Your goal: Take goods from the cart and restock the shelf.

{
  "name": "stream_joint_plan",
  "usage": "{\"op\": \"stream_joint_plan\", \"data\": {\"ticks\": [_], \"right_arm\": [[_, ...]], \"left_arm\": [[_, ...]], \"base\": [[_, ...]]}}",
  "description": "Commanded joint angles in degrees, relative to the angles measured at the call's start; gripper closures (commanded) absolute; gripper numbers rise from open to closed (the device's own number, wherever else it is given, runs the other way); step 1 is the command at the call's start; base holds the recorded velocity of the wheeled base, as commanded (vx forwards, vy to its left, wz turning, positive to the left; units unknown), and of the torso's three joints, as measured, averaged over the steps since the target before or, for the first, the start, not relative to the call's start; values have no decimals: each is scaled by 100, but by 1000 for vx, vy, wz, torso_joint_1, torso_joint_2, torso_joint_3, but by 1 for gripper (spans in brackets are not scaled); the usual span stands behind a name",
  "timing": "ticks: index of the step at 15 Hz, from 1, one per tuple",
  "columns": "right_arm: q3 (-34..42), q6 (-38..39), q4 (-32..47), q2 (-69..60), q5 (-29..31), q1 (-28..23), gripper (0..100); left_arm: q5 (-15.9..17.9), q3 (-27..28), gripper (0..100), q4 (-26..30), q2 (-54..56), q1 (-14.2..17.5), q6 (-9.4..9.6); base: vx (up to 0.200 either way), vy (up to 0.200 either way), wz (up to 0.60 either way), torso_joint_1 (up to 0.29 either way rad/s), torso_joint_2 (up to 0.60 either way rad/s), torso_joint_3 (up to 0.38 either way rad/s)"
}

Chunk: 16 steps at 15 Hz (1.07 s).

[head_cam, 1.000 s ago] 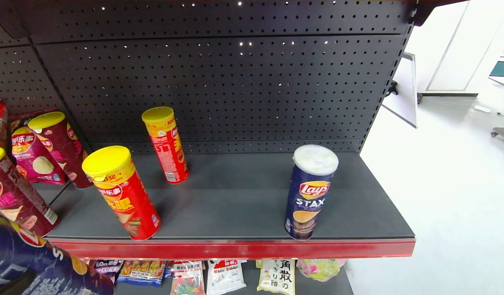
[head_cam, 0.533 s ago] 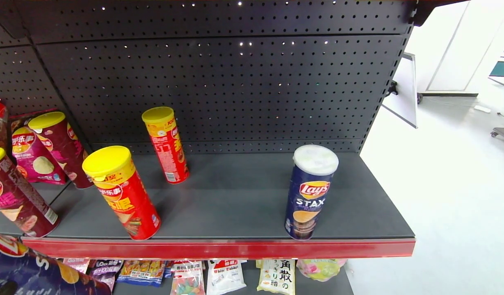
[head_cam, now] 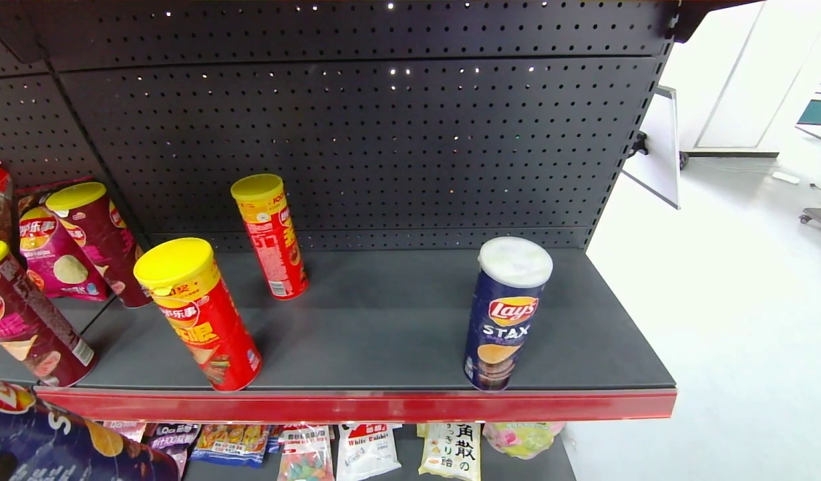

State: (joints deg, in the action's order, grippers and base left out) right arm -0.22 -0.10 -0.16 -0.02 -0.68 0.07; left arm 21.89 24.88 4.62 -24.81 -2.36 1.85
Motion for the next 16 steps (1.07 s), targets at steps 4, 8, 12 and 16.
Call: {"op": "stream_joint_plan", "data": {"ticks": [4,8,12,16], "right_arm": [[22,10,-2,2,-28,1,0],[22,19,-2,2,-46,1,0],[22,10,-2,2,-46,1,0],[22,10,-2,2,-46,1,0]], "left_arm": [[87,-10,100,4,2,-1,-1],[131,8,100,4,11,-1,-1],[131,8,100,4,-7,-1,-1],[131,8,100,4,-7,-1,-1]], "base": [[0,0,0,0,0,0],[0,0,0,0,0,0],[0,0,-600,-2,2,10],[0,0,-600,5,2,0]]}}
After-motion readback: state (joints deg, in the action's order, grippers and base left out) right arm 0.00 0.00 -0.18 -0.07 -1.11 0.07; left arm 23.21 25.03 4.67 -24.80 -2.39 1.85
